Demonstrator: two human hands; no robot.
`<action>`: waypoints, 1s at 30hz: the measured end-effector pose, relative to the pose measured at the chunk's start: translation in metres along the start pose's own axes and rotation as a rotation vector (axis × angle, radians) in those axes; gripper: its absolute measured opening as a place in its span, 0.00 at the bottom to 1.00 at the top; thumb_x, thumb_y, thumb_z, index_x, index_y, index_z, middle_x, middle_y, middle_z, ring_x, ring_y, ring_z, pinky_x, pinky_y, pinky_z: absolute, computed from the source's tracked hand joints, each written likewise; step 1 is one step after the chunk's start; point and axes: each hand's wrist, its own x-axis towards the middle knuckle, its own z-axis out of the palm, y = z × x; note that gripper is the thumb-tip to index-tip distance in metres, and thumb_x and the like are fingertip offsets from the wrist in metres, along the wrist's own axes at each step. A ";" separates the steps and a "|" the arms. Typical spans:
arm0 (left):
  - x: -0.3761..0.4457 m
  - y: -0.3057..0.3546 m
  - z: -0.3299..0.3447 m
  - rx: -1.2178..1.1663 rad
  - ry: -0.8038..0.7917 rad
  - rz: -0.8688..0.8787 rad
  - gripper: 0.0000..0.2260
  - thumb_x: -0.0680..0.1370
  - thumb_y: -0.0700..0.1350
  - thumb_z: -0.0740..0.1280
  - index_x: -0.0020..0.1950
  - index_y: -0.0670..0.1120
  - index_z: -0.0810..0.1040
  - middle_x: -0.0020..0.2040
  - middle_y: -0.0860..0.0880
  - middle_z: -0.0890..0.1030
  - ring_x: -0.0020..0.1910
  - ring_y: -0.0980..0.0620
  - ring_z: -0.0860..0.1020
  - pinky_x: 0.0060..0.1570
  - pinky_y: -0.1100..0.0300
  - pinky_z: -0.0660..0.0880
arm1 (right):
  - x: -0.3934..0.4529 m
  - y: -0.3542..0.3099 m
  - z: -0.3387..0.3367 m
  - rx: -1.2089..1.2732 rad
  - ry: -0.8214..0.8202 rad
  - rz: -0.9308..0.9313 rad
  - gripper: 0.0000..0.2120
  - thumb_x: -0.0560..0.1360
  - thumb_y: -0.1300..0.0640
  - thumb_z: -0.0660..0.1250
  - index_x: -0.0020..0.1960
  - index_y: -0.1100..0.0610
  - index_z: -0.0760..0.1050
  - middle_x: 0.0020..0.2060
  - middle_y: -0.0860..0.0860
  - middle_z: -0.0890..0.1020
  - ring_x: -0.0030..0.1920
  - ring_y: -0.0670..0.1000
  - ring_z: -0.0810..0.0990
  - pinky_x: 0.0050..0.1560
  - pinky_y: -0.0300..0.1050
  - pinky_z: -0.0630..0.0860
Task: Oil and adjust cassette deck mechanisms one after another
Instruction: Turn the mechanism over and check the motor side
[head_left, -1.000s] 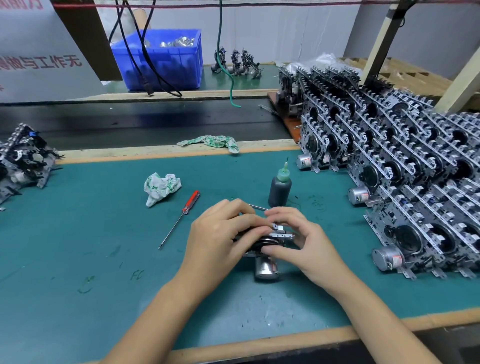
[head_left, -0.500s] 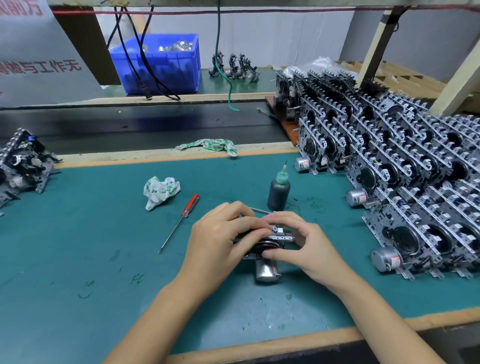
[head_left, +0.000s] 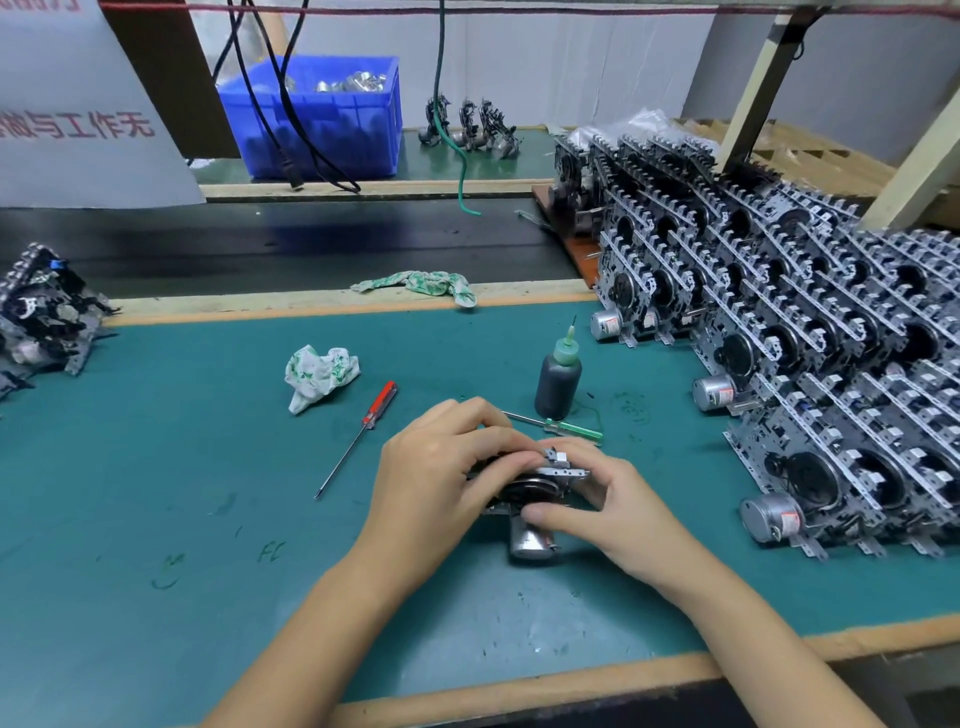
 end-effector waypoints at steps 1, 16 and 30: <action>0.000 0.000 0.000 -0.001 -0.001 -0.003 0.11 0.75 0.52 0.65 0.42 0.49 0.85 0.38 0.56 0.77 0.35 0.51 0.75 0.36 0.53 0.73 | -0.003 0.001 -0.001 -0.065 0.016 0.012 0.17 0.68 0.63 0.75 0.54 0.49 0.79 0.53 0.47 0.80 0.56 0.44 0.78 0.60 0.37 0.70; 0.001 -0.002 -0.002 -0.036 -0.033 0.005 0.09 0.75 0.51 0.66 0.43 0.50 0.85 0.39 0.58 0.77 0.37 0.52 0.75 0.38 0.54 0.73 | -0.029 0.007 -0.003 -0.971 0.186 -0.193 0.19 0.74 0.41 0.60 0.55 0.52 0.80 0.50 0.41 0.82 0.58 0.47 0.77 0.56 0.40 0.70; -0.003 -0.005 -0.030 0.107 -0.147 0.021 0.10 0.75 0.52 0.66 0.48 0.49 0.84 0.42 0.55 0.78 0.42 0.56 0.71 0.46 0.68 0.67 | 0.006 -0.053 0.004 -1.022 0.117 -0.397 0.18 0.75 0.38 0.58 0.43 0.53 0.71 0.35 0.44 0.70 0.33 0.46 0.67 0.32 0.45 0.69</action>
